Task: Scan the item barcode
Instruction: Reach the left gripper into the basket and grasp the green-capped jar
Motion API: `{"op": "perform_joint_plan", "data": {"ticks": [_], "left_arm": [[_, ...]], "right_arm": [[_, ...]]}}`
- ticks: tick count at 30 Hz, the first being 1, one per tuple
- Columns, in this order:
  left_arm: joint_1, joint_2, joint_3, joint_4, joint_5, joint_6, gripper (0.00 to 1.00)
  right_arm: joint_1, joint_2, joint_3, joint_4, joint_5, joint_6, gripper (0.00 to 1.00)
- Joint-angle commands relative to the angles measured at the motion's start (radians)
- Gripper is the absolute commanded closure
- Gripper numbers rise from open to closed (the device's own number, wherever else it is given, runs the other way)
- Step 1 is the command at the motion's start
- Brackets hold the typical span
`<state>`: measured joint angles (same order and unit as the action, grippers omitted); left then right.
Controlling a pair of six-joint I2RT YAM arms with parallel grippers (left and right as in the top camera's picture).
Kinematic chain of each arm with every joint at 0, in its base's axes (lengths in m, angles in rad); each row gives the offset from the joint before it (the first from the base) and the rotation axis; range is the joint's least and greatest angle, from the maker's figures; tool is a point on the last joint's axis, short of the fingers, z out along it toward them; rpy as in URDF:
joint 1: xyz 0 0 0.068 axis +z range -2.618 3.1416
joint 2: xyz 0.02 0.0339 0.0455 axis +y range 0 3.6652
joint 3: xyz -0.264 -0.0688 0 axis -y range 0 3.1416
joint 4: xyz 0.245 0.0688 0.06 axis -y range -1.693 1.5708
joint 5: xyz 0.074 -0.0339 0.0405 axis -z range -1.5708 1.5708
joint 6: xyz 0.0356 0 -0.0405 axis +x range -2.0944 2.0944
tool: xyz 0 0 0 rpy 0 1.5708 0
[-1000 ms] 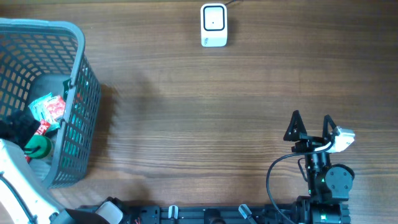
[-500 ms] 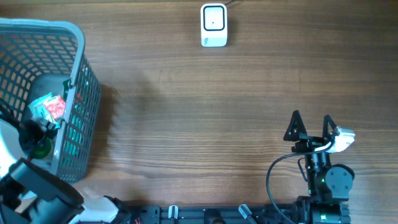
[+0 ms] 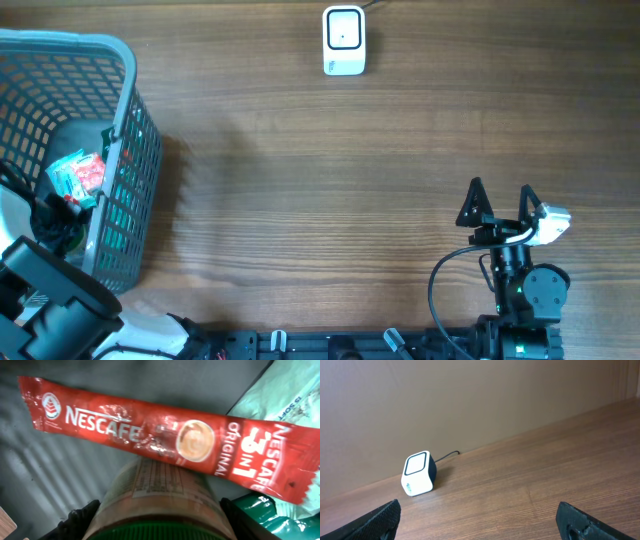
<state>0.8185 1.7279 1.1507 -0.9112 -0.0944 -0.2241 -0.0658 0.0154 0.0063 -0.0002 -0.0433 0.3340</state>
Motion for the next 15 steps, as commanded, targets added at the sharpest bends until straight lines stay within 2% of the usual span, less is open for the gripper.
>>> {"op": "perform_joint_plan", "data": {"ticks": [1,5,13,15], "left_arm": [[0.005,0.008,0.0,-0.009,0.008,0.0,0.49],[0.005,0.003,0.093,-0.075,0.008,0.003,0.5],[0.003,-0.031,0.392,-0.26,0.009,0.003,0.51],[0.0,-0.046,0.467,-0.299,0.066,0.003,0.5]], "right_arm": [[0.006,-0.006,-0.001,0.003,0.009,-0.017,0.0],[0.006,-0.006,-0.001,0.003,0.009,-0.017,0.0],[0.006,-0.006,-0.001,0.003,0.009,-0.017,0.0],[0.006,-0.006,-0.001,0.003,0.009,-0.017,0.0]]}}
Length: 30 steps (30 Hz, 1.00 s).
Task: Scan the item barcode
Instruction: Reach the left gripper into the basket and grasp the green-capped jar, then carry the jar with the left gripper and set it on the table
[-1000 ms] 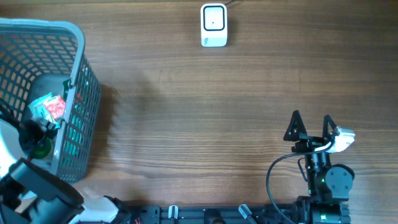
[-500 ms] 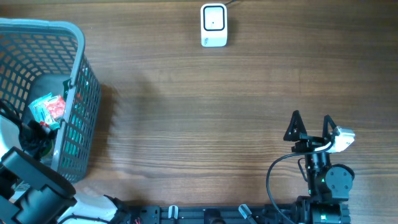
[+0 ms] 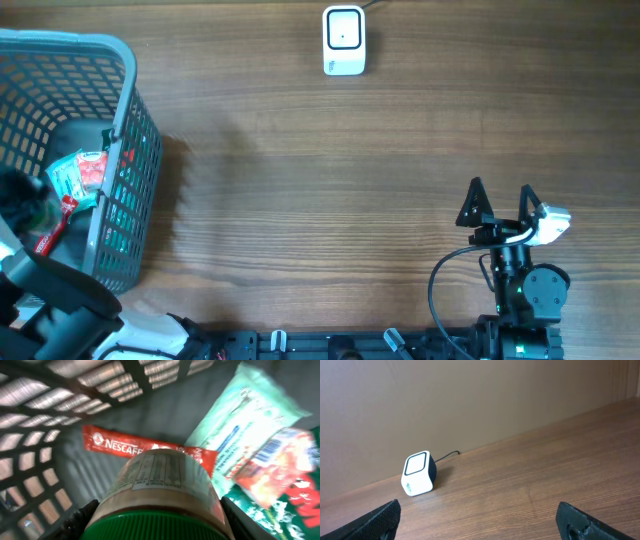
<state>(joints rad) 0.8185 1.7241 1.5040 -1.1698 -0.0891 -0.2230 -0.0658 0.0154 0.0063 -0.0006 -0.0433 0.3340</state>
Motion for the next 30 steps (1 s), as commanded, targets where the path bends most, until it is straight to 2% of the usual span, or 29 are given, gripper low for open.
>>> {"op": "perform_joint_plan", "data": {"ticks": [1,6,9,12,17,22,24,27,30], "left_arm": [[-0.005,-0.05,0.148,-0.053,0.113,0.002,0.48],[-0.078,-0.119,0.309,-0.08,0.307,0.002,0.44],[-0.166,-0.18,0.427,-0.076,0.394,0.0,0.44],[-0.286,-0.238,0.541,-0.067,0.442,-0.051,0.44],[-0.581,-0.319,0.574,-0.032,0.444,-0.081,0.43],[-0.902,-0.288,0.574,-0.141,0.407,-0.082,0.43],[-0.998,-0.257,0.574,-0.233,0.356,-0.112,0.43],[-1.155,-0.187,0.561,-0.358,0.201,-0.153,0.44],[-1.271,-0.126,0.505,-0.319,0.173,-0.187,0.44]], "right_arm": [[0.006,-0.006,-0.001,0.003,0.009,-0.017,0.0],[0.006,-0.006,-0.001,0.003,0.009,-0.017,0.0],[0.006,-0.006,-0.001,0.003,0.009,-0.017,0.0],[0.006,-0.006,-0.001,0.003,0.009,-0.017,0.0],[0.006,-0.006,-0.001,0.003,0.009,-0.017,0.0],[0.006,-0.006,-0.001,0.003,0.009,-0.017,0.0],[0.006,-0.006,-0.001,0.003,0.009,-0.017,0.0],[0.006,-0.006,-0.001,0.003,0.009,-0.017,0.0],[0.006,-0.006,-0.001,0.003,0.009,-0.017,0.0]]}}
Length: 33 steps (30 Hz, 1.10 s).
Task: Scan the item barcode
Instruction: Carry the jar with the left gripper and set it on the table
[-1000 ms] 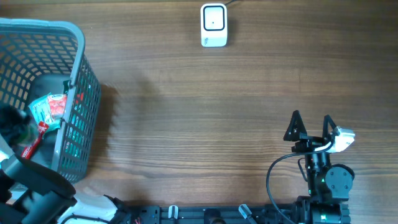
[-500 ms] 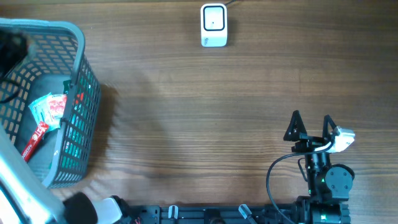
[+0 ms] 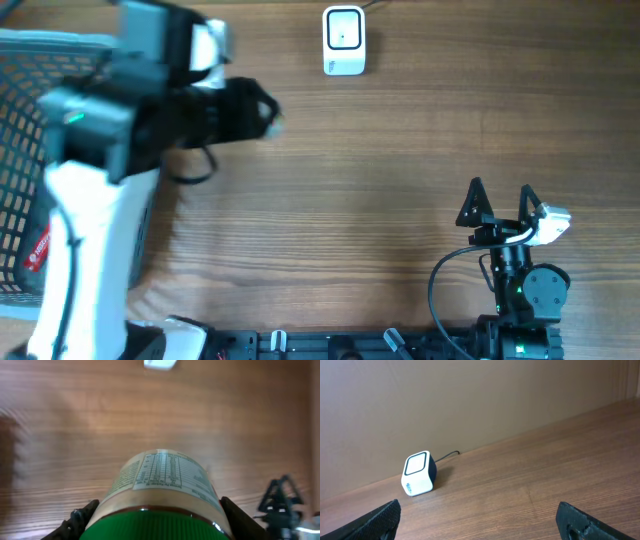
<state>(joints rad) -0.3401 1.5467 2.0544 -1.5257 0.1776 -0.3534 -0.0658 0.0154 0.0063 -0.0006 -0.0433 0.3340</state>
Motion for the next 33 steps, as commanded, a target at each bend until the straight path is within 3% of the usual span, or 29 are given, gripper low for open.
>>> {"op": "perform_joint_plan", "data": {"ticks": [1,9,21,27,31,33], "left_arm": [[-0.15,0.08,-0.068,0.064,-0.094,-0.071,0.44],[-0.329,0.338,-0.221,0.299,-0.092,-0.134,0.44],[-0.491,0.66,-0.226,0.687,-0.093,-0.148,0.39],[-0.546,0.728,-0.225,0.825,-0.103,-0.039,0.33],[-0.549,0.728,-0.225,0.845,-0.108,-0.012,0.16],[-0.549,0.727,-0.225,0.843,-0.108,0.006,0.0]], "right_arm": [[0.006,-0.006,-0.001,0.003,0.009,-0.017,0.0],[0.006,-0.006,-0.001,0.003,0.009,-0.017,0.0],[0.006,-0.006,-0.001,0.003,0.009,-0.017,0.0],[0.006,-0.006,-0.001,0.003,0.009,-0.017,0.0],[0.006,-0.006,-0.001,0.003,0.009,-0.017,0.0],[0.006,-0.006,-0.001,0.003,0.009,-0.017,0.0]]}}
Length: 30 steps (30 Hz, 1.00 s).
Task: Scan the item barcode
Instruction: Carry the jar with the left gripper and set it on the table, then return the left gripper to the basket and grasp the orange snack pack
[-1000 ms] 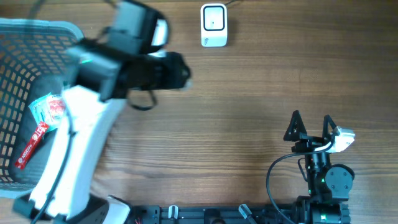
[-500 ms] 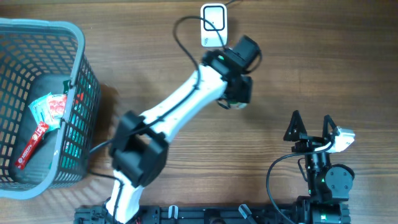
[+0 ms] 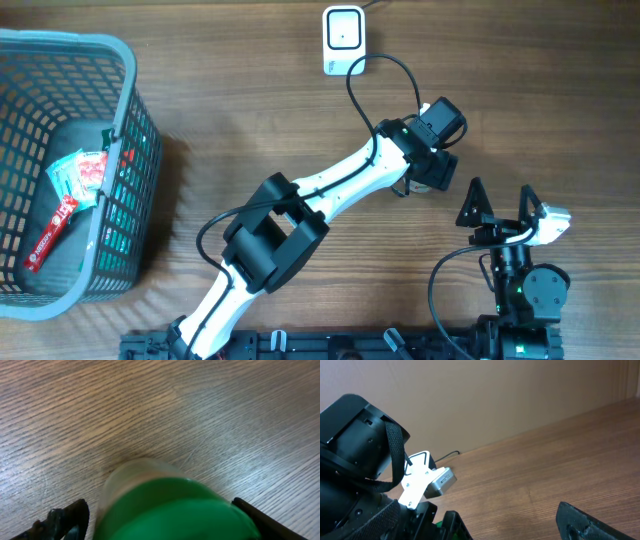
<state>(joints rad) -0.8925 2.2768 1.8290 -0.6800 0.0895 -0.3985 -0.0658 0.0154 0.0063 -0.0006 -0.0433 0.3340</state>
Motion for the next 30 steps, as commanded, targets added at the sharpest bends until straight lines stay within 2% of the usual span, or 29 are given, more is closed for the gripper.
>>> {"op": "perform_joint_plan", "data": {"ticks": [1,8,12,15,18,21,30], "left_arm": [[0.003,-0.004,0.004,-0.01,-0.021,0.055,0.0],[0.016,-0.064,0.117,-0.149,-0.087,0.104,0.0],[0.026,-0.163,0.17,-0.261,-0.093,0.103,0.0],[0.059,-0.278,0.171,-0.352,-0.182,0.05,0.0],[0.124,-0.368,0.171,-0.441,-0.257,-0.031,0.0],[0.202,-0.451,0.171,-0.512,-0.26,-0.082,0.0],[0.432,-0.747,0.171,-0.695,-0.259,-0.077,0.0]], "right_arm": [[0.006,-0.006,-0.001,0.003,0.009,-0.017,0.0],[0.006,-0.006,-0.001,0.003,0.009,-0.017,0.0],[0.006,-0.006,-0.001,0.003,0.009,-0.017,0.0],[0.006,-0.006,-0.001,0.003,0.009,-0.017,0.0],[0.006,-0.006,-0.001,0.003,0.009,-0.017,0.0],[0.006,-0.006,-0.001,0.003,0.009,-0.017,0.0],[0.006,-0.006,-0.001,0.003,0.009,-0.017,0.0]]}}
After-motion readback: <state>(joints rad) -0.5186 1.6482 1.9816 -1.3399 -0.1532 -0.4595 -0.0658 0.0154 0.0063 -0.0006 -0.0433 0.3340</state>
